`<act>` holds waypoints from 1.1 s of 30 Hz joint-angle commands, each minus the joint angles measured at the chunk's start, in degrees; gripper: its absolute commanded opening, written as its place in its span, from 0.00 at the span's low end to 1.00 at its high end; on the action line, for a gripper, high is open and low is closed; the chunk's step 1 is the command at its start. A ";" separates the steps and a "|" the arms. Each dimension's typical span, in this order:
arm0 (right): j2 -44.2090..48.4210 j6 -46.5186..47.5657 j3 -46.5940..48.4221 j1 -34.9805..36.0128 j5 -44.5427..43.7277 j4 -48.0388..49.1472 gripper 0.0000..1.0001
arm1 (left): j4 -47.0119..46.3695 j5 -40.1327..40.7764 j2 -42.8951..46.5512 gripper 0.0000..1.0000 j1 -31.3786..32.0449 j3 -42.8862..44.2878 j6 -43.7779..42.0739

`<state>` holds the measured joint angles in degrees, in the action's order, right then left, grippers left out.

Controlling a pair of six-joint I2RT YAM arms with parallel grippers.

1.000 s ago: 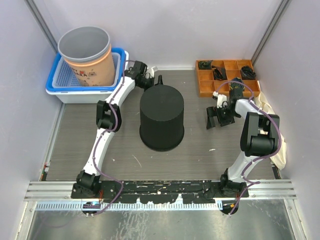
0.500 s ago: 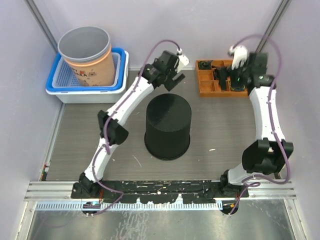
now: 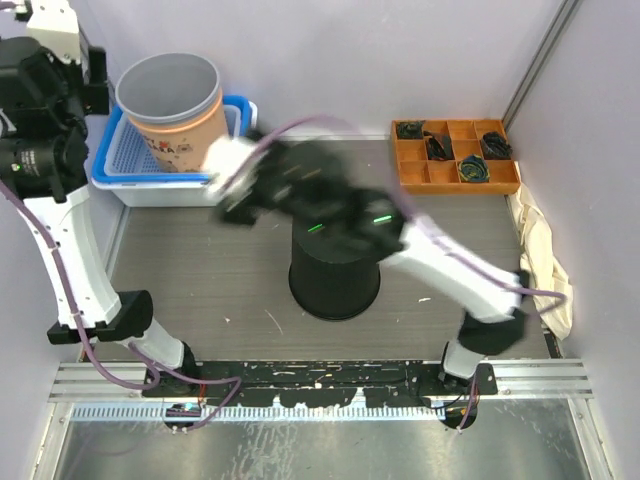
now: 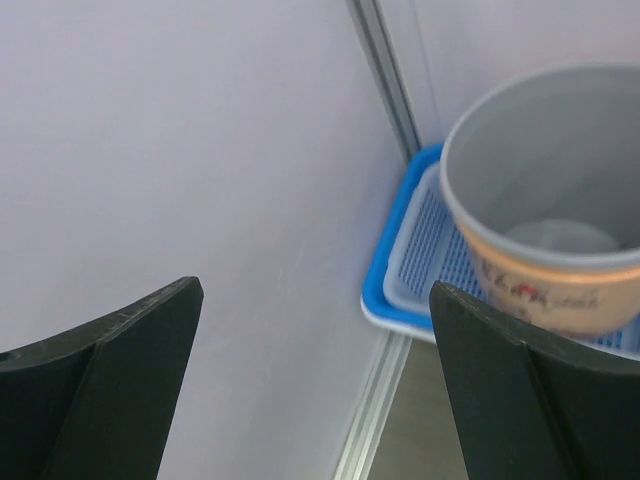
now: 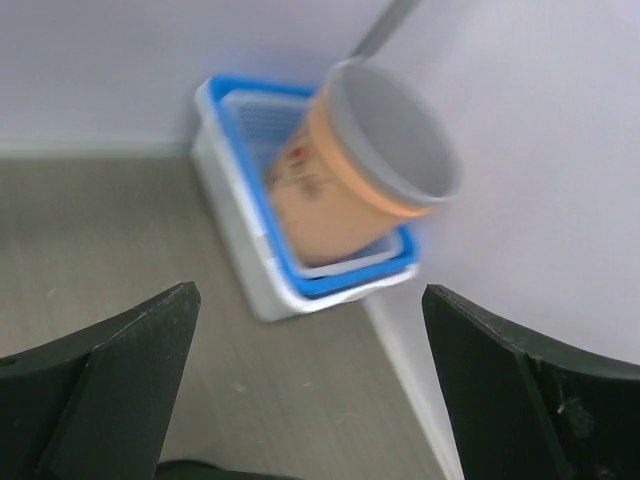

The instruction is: Turn the large container upside down

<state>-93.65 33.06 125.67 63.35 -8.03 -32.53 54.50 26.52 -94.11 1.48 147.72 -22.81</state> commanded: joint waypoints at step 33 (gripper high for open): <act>-19.39 -3.52 -55.95 -20.93 -26.08 27.03 1.00 | 4.62 -68.37 -30.35 0.99 -16.09 9.43 -12.16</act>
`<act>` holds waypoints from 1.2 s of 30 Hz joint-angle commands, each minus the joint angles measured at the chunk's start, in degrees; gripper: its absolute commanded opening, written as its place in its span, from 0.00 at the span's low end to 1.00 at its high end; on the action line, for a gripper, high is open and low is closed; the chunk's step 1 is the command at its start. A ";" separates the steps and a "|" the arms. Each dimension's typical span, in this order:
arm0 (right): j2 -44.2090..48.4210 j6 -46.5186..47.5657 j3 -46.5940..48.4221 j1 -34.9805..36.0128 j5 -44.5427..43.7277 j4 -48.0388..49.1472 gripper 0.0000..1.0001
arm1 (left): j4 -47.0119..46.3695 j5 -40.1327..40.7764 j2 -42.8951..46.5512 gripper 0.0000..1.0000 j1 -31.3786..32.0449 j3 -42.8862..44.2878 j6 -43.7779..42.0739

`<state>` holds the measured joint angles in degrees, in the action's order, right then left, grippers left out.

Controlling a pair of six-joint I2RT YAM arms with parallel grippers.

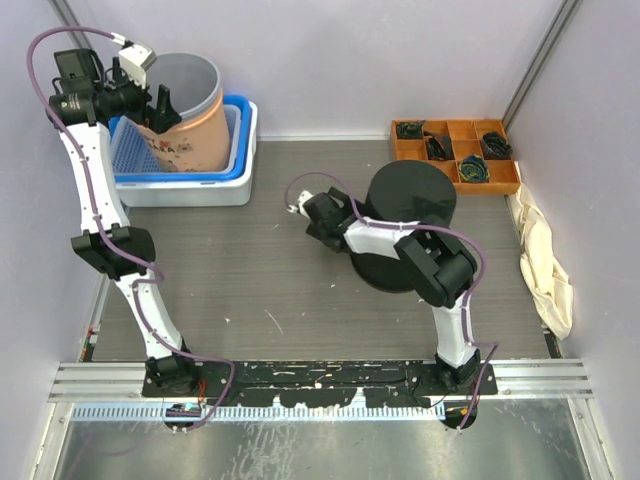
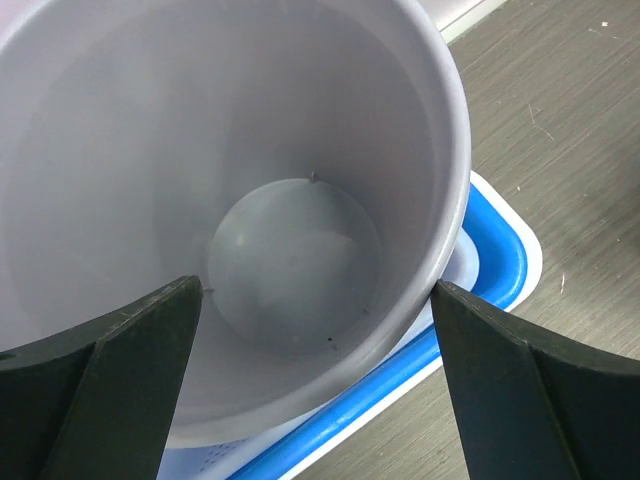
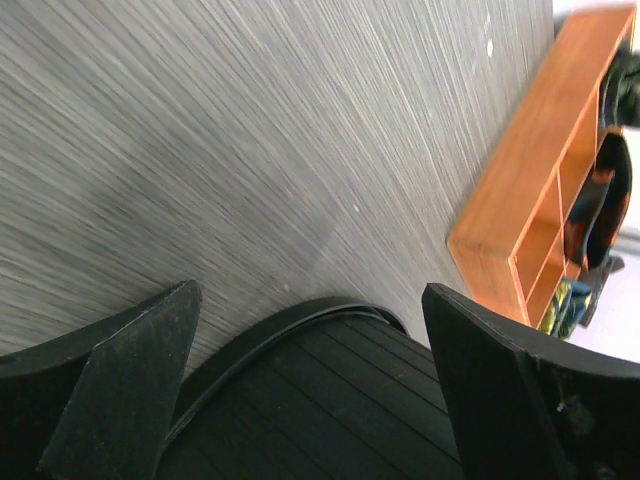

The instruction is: Turn the large container upside down

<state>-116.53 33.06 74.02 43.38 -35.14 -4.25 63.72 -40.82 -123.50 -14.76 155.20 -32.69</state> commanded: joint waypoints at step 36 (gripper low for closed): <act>3.18 -8.93 -11.91 -6.29 4.07 -4.90 1.00 | 5.25 15.19 4.72 0.74 9.67 -0.66 -16.39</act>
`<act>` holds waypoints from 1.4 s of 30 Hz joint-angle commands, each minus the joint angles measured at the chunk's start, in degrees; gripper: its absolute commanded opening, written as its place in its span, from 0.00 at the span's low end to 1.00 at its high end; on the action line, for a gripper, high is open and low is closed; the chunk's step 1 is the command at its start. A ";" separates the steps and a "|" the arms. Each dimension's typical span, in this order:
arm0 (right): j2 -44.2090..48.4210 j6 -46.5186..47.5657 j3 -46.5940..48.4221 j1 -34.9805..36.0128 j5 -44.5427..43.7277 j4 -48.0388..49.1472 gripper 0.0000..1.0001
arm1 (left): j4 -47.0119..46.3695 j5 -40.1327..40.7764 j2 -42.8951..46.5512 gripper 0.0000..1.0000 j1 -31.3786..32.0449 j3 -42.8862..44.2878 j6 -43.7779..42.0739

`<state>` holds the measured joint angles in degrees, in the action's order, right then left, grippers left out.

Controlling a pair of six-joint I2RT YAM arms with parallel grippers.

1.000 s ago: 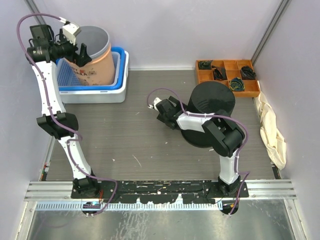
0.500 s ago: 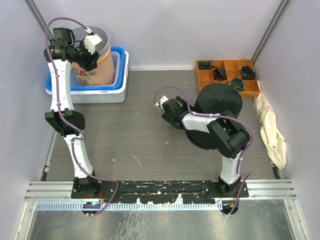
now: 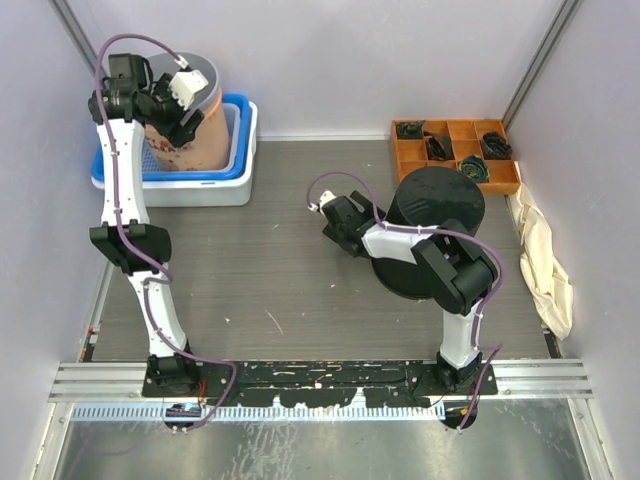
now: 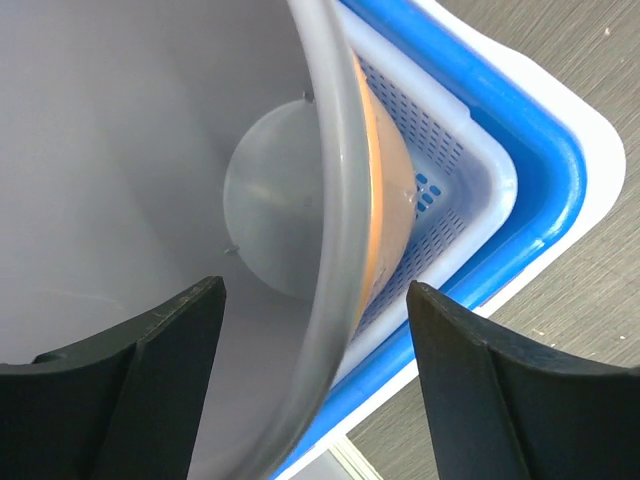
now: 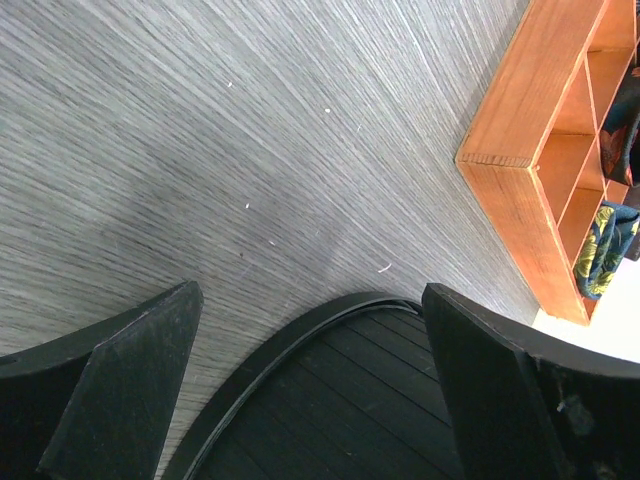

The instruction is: Turn the large container upside down

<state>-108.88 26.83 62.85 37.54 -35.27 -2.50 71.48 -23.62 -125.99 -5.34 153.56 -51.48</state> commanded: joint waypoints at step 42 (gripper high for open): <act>-5.69 -4.77 0.32 -9.48 3.54 -7.43 1.00 | -0.43 -0.80 2.06 0.00 0.25 3.29 3.64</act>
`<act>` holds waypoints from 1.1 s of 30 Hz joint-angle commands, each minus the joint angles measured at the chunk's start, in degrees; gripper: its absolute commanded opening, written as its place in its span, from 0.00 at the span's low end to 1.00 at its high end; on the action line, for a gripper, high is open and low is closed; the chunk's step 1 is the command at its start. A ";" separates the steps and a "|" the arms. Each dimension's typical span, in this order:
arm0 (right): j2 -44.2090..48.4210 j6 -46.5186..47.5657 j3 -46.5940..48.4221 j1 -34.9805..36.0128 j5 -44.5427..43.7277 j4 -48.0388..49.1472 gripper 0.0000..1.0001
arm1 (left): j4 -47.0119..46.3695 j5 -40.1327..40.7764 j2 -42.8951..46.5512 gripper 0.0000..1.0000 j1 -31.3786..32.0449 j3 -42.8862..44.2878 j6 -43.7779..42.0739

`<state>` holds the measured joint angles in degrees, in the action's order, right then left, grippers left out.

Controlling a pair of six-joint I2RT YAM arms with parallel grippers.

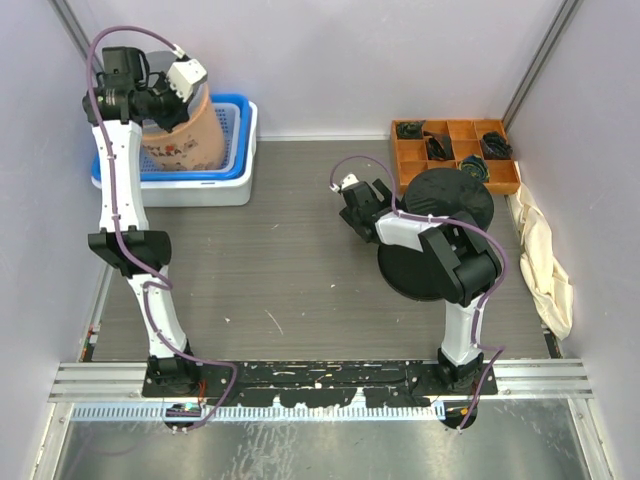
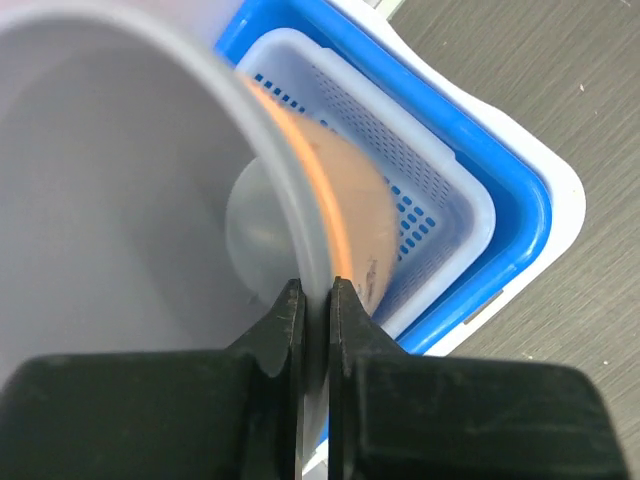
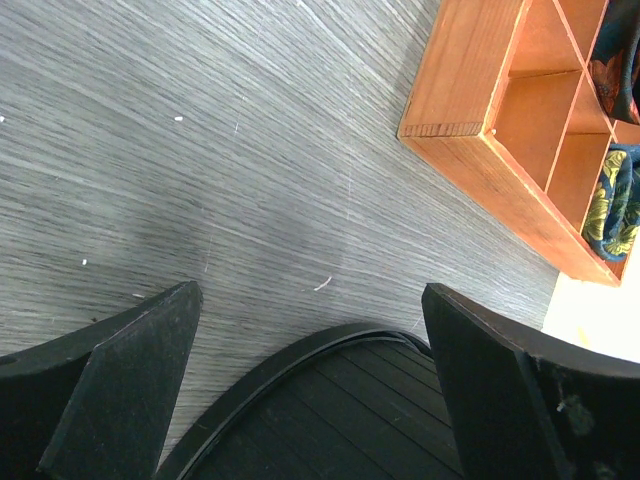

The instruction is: Turn the large container upside down

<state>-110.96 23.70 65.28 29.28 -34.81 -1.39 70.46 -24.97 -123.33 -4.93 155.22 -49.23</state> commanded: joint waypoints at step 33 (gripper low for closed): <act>-5.64 -2.03 -1.46 -1.92 3.36 -9.60 1.00 | -9.59 12.69 16.81 0.00 4.10 4.03 -11.27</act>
<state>-111.66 23.33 66.22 28.71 -34.92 -2.00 72.20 -15.66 -108.16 -0.93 154.67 -55.72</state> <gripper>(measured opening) 0.996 0.053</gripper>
